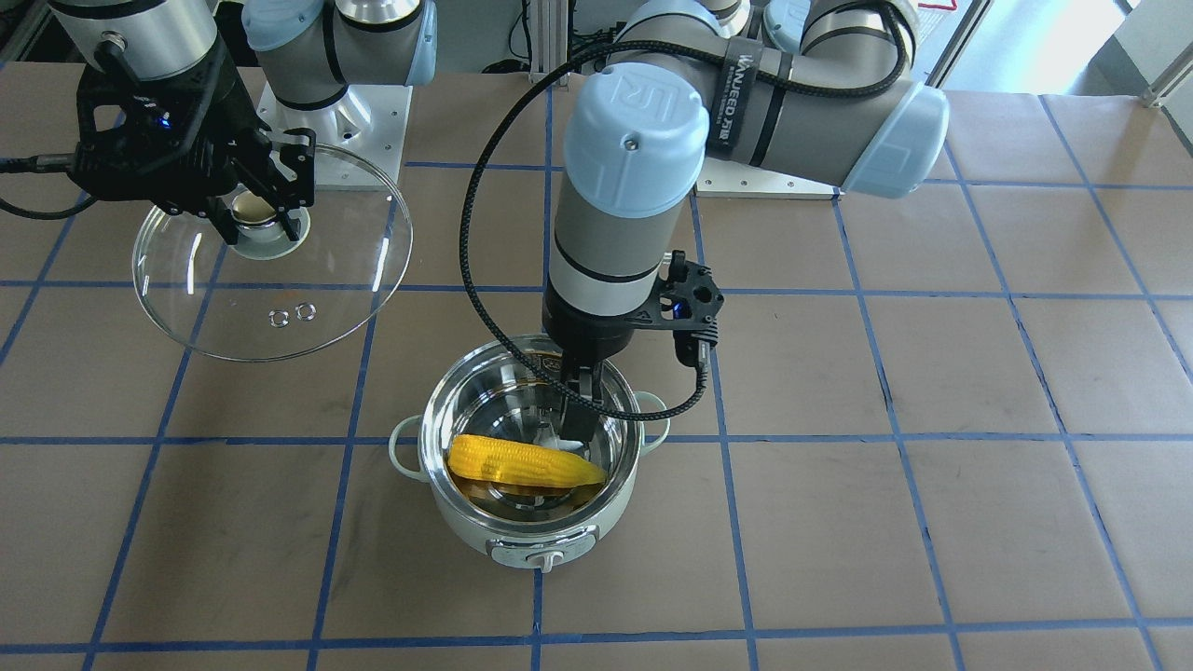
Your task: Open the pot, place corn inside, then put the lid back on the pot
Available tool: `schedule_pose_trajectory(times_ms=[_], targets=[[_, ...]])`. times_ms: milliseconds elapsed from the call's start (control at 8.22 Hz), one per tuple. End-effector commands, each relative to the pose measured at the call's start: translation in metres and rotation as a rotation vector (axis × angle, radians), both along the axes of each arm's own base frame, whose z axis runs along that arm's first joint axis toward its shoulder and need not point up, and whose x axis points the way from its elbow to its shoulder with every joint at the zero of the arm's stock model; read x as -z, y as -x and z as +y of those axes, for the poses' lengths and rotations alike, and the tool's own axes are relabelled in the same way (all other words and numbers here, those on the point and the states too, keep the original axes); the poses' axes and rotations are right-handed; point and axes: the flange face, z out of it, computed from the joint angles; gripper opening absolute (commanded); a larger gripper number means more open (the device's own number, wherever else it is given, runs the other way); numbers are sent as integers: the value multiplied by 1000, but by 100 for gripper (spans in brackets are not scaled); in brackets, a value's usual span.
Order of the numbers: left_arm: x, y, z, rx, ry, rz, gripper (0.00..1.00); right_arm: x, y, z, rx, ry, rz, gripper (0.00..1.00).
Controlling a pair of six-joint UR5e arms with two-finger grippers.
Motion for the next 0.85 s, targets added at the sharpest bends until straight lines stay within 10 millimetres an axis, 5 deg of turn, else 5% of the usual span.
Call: schedule_pose_trajectory(times_ms=[0, 122, 487, 730], targets=[[-26, -94, -19, 24, -3, -12, 100, 0, -3, -1, -2, 7, 2, 0], [-44, -110, -11, 86, 5, -17, 100, -1, -3, -2, -5, 16, 3, 0], [-97, -171, 22, 208, 10, -26, 100, 14, -13, -59, 35, 52, -9, 0], [-111, -174, 40, 302, -13, -38, 100, 55, -84, -76, 39, 41, -2, 0]])
